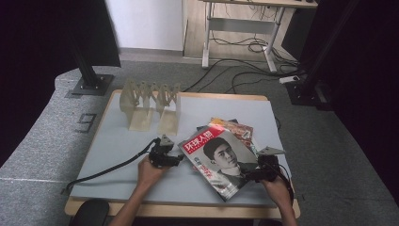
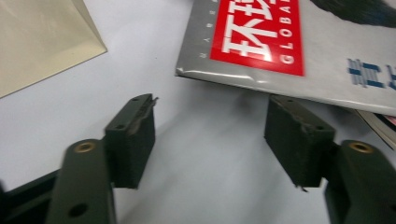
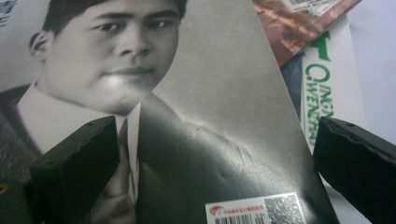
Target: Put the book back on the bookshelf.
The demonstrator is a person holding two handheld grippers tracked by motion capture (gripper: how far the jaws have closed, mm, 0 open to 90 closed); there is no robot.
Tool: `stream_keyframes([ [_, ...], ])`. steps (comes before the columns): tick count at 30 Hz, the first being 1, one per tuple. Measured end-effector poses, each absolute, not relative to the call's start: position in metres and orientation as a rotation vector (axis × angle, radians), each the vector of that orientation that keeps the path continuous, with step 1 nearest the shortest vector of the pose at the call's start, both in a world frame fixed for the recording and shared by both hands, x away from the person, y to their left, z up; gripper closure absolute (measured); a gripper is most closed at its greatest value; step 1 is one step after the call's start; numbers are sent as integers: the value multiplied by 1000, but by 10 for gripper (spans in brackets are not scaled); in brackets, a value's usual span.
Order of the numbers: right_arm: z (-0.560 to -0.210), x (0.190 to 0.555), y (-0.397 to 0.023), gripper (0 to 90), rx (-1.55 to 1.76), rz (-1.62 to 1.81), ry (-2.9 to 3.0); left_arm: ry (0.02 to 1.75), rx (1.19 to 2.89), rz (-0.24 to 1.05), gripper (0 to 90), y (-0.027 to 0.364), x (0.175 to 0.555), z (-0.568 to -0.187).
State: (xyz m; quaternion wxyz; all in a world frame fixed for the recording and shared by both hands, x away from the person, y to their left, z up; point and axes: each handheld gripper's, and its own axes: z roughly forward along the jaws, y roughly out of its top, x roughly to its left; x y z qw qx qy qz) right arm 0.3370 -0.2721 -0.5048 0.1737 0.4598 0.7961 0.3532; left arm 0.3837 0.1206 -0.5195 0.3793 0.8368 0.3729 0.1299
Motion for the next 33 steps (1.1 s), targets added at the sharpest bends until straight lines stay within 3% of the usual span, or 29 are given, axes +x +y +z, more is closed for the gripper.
stream_keyframes([
  [9, -493, 345, -268, 28, 1228, 971, 2247, 925, 2102, 301, 266, 118, 382, -519],
  [16, -503, 363, -265, 36, 1266, 1016, 2307, 930, 2100, 313, 266, 114, 387, -522],
  [33, -507, 333, -267, 42, 1281, 1063, 2282, 929, 2138, 376, 251, 114, 392, -523],
])
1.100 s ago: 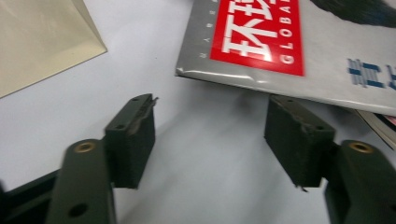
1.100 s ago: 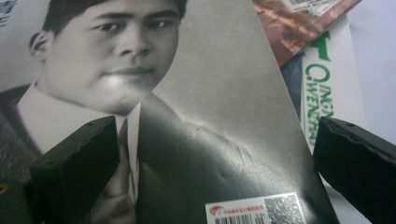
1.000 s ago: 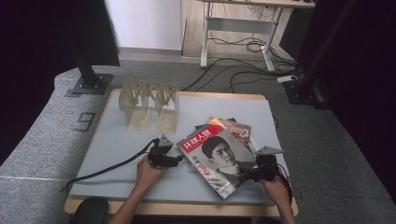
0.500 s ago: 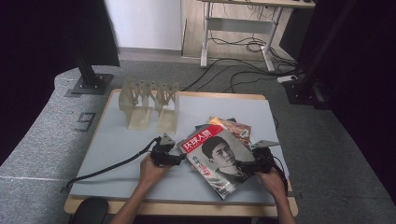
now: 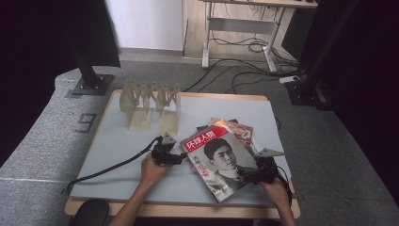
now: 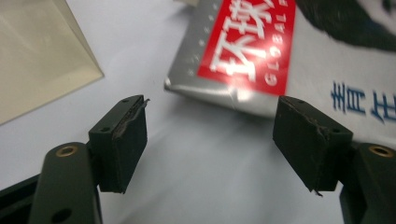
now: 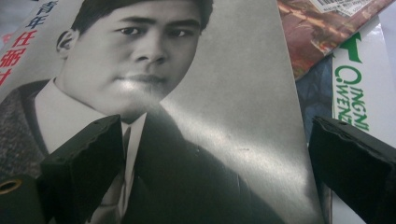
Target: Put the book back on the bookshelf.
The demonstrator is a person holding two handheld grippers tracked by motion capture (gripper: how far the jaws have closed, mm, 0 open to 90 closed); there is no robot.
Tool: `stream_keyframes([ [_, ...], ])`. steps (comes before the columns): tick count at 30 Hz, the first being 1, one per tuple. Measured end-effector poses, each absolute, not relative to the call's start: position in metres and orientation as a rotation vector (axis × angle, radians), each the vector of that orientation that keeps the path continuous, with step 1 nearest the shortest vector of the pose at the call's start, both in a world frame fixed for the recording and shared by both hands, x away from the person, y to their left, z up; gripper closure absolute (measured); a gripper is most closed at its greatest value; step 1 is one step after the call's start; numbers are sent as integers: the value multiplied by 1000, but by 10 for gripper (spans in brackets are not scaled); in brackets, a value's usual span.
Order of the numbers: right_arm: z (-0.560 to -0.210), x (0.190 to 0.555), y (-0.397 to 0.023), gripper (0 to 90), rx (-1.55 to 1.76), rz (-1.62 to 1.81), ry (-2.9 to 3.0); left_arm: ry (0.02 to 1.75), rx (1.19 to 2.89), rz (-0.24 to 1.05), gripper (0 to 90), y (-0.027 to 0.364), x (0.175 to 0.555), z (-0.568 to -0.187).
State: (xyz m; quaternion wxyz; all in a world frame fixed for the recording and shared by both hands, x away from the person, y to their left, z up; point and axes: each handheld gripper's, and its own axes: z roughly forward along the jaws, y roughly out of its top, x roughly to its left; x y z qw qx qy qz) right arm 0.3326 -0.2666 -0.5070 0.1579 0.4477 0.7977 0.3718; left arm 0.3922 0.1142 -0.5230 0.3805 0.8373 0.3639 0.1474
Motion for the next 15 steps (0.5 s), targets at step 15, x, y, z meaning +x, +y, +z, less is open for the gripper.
stream_keyframes([
  [15, -509, 321, -268, 36, 1316, 1080, 2252, 940, 2101, 342, 263, 108, 409, -517],
])
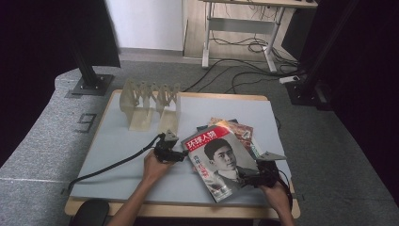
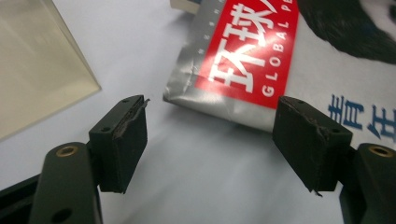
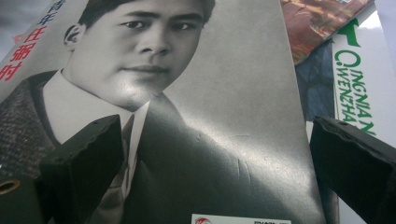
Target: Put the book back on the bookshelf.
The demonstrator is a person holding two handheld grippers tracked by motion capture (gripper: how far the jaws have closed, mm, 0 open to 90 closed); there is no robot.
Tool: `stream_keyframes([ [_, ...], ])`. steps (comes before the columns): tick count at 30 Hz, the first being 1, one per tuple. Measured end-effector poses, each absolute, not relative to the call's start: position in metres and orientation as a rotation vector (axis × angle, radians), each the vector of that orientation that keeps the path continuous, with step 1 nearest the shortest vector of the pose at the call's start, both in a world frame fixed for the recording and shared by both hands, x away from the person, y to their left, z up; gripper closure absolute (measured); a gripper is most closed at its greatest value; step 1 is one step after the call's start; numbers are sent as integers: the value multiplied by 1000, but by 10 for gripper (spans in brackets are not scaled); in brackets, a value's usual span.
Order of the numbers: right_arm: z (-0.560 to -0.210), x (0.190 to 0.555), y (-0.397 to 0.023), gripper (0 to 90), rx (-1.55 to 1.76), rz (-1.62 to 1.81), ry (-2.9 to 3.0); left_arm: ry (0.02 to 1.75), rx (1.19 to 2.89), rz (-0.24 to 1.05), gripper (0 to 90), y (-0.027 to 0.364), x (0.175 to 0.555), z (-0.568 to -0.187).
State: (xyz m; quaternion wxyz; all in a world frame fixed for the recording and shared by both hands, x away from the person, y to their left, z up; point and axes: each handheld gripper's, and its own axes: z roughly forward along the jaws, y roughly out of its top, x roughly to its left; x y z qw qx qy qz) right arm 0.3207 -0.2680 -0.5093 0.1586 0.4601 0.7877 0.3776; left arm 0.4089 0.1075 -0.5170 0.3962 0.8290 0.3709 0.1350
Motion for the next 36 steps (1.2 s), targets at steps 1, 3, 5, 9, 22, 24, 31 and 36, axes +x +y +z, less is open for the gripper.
stream_keyframes([
  [1, -509, 320, -268, 36, 1317, 1080, 2251, 943, 2098, 338, 263, 108, 410, -516],
  [3, -509, 318, -268, 36, 1315, 1078, 2255, 927, 2139, 366, 254, 108, 405, -517],
  [5, -509, 318, -269, 36, 1315, 1080, 2258, 920, 2156, 372, 240, 108, 402, -518],
  [9, -509, 317, -269, 35, 1315, 1078, 2256, 884, 2211, 387, 227, 104, 390, -524],
  [22, -509, 317, -268, 34, 1322, 1068, 2259, 946, 2155, 295, 257, 103, 406, -526],
  [24, -509, 317, -267, 33, 1322, 1065, 2258, 971, 2152, 276, 258, 103, 411, -525],
  [31, -508, 315, -266, 20, 1346, 1047, 2245, 982, 2190, 309, 266, 88, 430, -516],
  [36, -508, 310, -266, 12, 1361, 1039, 2238, 1019, 2153, 277, 275, 86, 442, -515],
])
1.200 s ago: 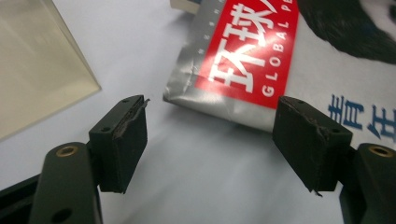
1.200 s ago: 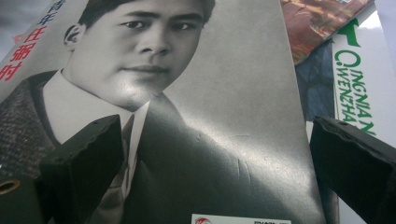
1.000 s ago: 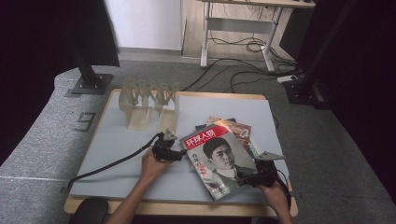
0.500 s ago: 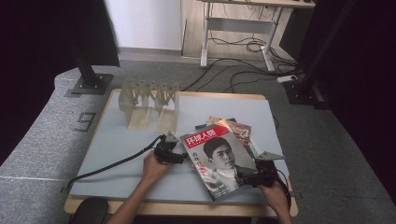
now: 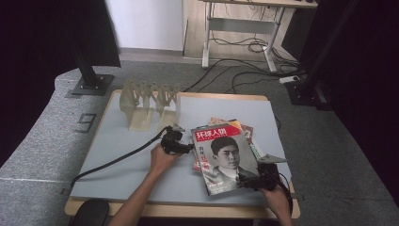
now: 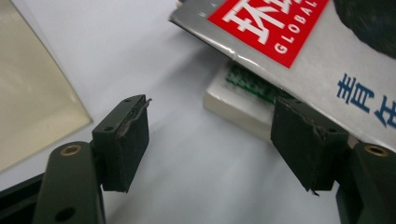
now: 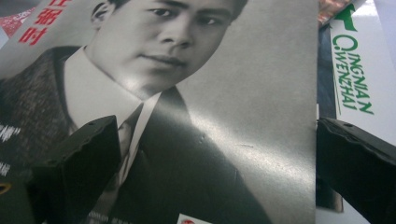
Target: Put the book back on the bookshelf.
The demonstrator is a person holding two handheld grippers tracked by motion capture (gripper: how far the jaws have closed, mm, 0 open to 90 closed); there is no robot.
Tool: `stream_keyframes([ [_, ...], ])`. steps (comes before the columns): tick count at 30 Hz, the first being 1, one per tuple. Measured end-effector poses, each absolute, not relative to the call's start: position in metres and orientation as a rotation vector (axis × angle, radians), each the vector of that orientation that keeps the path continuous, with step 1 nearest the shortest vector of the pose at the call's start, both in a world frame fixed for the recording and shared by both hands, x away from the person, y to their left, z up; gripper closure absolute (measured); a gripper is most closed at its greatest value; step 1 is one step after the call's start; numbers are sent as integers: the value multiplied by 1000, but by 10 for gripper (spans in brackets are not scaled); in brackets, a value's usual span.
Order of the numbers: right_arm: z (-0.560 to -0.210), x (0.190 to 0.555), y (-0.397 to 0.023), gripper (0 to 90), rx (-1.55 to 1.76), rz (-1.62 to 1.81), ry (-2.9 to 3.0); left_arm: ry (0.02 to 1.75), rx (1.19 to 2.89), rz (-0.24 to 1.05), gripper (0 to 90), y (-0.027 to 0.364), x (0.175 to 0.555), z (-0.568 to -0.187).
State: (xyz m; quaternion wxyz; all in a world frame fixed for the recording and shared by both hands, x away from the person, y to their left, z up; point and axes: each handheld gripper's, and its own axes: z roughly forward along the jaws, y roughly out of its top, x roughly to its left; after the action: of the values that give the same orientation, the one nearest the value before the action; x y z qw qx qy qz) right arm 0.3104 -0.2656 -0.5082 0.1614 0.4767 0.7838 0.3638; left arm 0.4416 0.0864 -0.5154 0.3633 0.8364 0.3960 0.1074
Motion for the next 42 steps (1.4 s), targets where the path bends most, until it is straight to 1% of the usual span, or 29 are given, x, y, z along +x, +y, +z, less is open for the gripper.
stream_keyframes([
  [6, -508, 306, -262, 11, 1363, 1029, 2236, 1018, 2088, 255, 288, 81, 451, -506],
  [7, -507, 305, -261, 11, 1357, 1021, 2237, 1026, 2082, 239, 290, 82, 453, -506],
  [9, -507, 302, -259, 12, 1340, 1014, 2243, 1028, 2094, 249, 280, 82, 453, -507],
  [13, -506, 298, -257, 15, 1315, 1008, 2264, 1001, 2158, 293, 253, 82, 446, -509],
  [14, -505, 299, -258, 32, 1317, 1011, 2272, 973, 2183, 312, 240, 81, 439, -509],
  [17, -504, 300, -258, 39, 1308, 1001, 2266, 943, 2204, 329, 223, 81, 431, -508],
  [20, -501, 302, -260, 67, 1299, 995, 2267, 903, 2214, 320, 215, 82, 418, -509],
  [22, -501, 301, -261, 78, 1297, 1009, 2276, 902, 2191, 284, 219, 85, 410, -510],
  [25, -502, 299, -261, 76, 1293, 1014, 2289, 892, 2205, 289, 221, 86, 401, -514],
  [30, -504, 292, -257, 74, 1280, 1040, 2302, 919, 2171, 256, 236, 84, 407, -518],
  [35, -504, 288, -252, 70, 1266, 1044, 2320, 938, 2143, 263, 240, 87, 414, -515],
  [42, -505, 282, -241, 57, 1235, 1055, 2349, 912, 2173, 271, 230, 92, 406, -513],
])
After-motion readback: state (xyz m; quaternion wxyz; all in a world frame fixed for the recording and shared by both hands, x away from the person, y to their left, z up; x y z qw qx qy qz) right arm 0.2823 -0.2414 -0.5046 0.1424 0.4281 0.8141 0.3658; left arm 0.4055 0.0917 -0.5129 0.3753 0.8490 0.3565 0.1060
